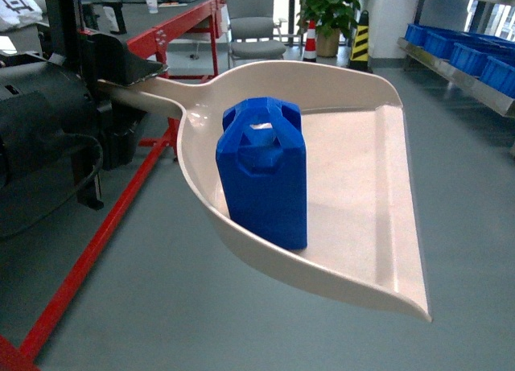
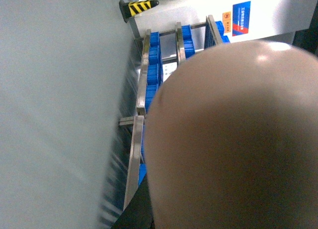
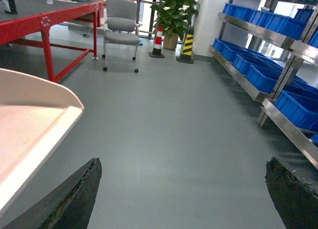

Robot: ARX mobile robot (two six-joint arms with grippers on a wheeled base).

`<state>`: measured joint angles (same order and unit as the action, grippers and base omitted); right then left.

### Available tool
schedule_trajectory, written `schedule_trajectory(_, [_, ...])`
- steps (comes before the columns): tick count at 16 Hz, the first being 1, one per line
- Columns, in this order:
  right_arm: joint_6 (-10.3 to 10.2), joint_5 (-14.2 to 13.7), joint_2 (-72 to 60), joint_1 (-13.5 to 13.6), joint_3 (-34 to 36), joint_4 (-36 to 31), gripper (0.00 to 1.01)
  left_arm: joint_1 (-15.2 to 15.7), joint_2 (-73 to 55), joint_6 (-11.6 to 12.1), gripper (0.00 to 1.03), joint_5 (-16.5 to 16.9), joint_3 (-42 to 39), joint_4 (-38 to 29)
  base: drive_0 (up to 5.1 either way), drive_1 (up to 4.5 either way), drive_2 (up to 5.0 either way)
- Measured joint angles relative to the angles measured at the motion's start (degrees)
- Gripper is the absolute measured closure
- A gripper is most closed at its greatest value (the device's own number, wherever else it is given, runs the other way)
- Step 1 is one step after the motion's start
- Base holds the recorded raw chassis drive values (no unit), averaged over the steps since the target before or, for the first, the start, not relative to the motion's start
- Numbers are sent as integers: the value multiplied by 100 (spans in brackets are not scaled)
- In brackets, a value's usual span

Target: Place part in tray to right shelf

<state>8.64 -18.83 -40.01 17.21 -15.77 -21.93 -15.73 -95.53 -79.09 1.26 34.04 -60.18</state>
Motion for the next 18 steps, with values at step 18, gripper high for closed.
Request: schedule_trajectory(18, [0, 15, -20, 0, 9, 26, 3, -2, 0, 2, 84, -2, -2, 37, -4, 428, -436])
